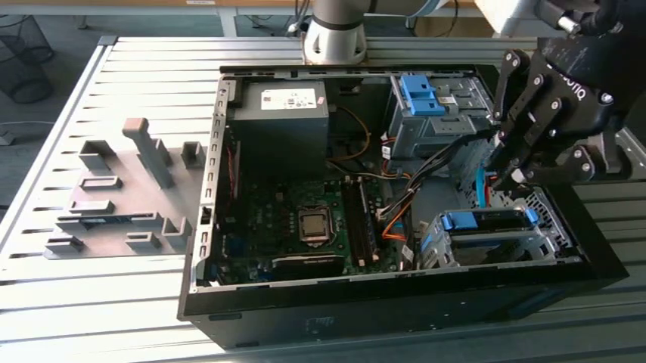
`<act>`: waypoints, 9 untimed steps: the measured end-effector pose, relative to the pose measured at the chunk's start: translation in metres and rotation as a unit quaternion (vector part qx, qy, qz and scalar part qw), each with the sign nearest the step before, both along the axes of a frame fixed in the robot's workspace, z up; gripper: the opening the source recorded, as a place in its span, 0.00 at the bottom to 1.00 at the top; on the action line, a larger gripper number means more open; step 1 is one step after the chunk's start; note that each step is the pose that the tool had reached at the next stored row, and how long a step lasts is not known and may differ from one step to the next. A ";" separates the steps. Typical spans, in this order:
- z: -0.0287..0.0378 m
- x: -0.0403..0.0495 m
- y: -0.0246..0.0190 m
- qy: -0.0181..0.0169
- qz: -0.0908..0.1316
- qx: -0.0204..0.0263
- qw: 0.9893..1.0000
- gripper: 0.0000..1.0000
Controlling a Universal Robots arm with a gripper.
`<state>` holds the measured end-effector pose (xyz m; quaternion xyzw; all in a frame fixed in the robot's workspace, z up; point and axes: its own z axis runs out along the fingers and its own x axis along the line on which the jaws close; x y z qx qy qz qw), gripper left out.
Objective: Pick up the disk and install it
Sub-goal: 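Insert the disk into the insertion slot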
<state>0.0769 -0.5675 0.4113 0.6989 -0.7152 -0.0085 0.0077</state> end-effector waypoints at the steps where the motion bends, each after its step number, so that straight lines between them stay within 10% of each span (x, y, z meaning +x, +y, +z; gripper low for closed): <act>1: -0.0018 0.0000 0.0000 0.000 0.000 0.000 1.000 0.29; 9: -0.0164 0.0000 0.0000 0.000 0.000 0.000 1.000 0.11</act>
